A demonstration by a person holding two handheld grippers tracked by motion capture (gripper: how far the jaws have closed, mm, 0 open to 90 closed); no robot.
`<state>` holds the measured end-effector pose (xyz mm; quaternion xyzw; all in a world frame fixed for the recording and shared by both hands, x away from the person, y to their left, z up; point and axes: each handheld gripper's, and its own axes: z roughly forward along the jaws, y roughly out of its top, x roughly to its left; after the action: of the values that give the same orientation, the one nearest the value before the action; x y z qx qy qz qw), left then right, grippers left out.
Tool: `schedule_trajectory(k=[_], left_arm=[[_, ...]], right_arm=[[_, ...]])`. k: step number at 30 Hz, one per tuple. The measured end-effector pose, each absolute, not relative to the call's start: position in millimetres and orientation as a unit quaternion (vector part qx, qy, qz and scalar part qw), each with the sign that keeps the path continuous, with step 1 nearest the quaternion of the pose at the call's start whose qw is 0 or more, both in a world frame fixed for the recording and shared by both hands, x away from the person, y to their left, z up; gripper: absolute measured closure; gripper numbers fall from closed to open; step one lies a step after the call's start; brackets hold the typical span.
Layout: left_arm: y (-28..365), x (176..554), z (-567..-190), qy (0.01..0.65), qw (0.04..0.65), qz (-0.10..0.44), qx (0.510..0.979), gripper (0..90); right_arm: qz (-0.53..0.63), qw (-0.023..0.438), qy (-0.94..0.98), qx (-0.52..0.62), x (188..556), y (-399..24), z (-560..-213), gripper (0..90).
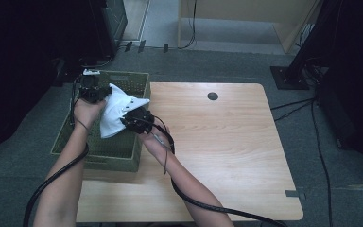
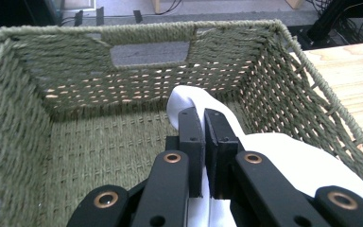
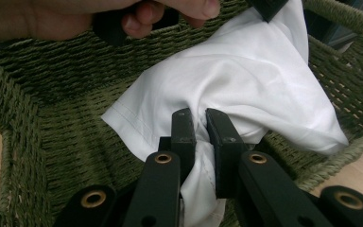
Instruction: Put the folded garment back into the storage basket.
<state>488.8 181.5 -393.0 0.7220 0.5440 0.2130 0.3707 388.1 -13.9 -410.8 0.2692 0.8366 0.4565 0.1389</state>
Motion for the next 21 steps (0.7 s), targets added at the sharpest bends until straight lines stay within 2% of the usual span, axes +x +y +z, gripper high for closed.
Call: schedule_trajectory(k=[21], left_arm=[[201,488,-426,0.568,0.324,0.197,0.73,87.2]], right_arm=[[0.446,0.107,0.846,0.272,391,-2,-432,80.8]])
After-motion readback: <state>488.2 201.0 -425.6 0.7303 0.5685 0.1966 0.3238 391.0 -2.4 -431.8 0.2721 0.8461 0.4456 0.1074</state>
